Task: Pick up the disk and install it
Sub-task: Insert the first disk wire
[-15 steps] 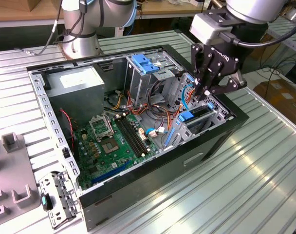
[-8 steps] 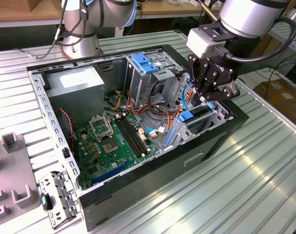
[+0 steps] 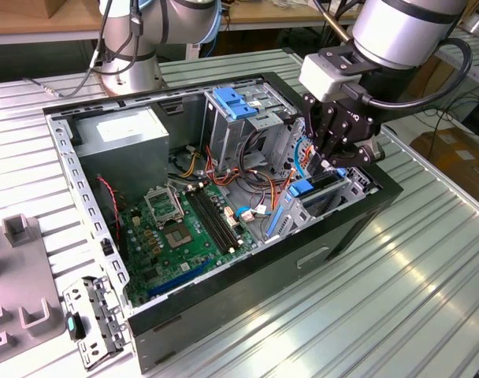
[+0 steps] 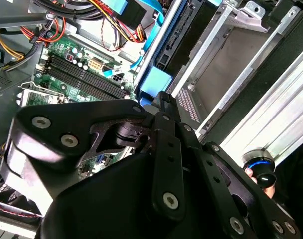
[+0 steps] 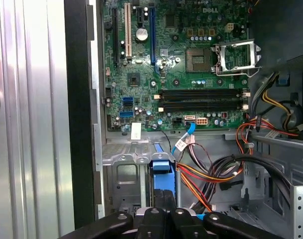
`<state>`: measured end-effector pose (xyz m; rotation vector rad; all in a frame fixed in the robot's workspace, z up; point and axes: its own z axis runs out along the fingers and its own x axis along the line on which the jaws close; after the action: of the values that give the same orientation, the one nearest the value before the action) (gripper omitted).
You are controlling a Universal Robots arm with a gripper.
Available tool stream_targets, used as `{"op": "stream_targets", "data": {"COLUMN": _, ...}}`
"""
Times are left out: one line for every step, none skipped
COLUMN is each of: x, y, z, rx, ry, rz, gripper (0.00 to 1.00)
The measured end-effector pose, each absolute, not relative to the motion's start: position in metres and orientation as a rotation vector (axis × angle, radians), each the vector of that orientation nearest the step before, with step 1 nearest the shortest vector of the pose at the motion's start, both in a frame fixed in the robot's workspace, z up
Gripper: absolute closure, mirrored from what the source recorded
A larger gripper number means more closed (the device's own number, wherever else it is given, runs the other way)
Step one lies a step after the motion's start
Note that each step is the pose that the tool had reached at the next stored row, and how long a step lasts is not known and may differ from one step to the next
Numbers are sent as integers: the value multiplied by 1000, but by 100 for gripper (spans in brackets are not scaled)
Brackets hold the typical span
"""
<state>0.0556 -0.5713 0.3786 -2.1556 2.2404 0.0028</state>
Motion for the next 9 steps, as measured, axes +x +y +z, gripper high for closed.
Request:
{"op": "stream_targets", "data": {"x": 56, "y": -571, "z": 379, "rx": -2156, "ry": 2240, "rz": 3, "gripper": 89}}
{"op": "stream_targets", "data": {"x": 56, "y": -571, "z": 379, "rx": -2156, "ry": 2240, "rz": 3, "gripper": 89}}
{"op": "stream_targets", "data": {"x": 56, "y": -571, "z": 379, "rx": -2156, "ry": 2240, "rz": 3, "gripper": 89}}
{"op": "stream_targets", "data": {"x": 56, "y": -571, "z": 379, "rx": -2156, "ry": 2240, "rz": 3, "gripper": 89}}
{"op": "stream_targets", "data": {"x": 56, "y": -571, "z": 379, "rx": -2156, "ry": 2240, "rz": 3, "gripper": 89}}
{"op": "stream_targets", "data": {"x": 56, "y": -571, "z": 379, "rx": -2155, "ry": 2240, "rz": 3, "gripper": 89}}
{"op": "stream_targets", "data": {"x": 56, "y": -571, "z": 379, "rx": -2155, "ry": 2240, "rz": 3, "gripper": 89}}
{"op": "stream_targets", "data": {"x": 56, "y": -571, "z": 379, "rx": -2156, "ry": 2240, "rz": 3, "gripper": 89}}
{"op": "stream_targets", "data": {"x": 56, "y": -571, "z": 379, "rx": -2155, "ry": 2240, "rz": 3, "gripper": 89}}
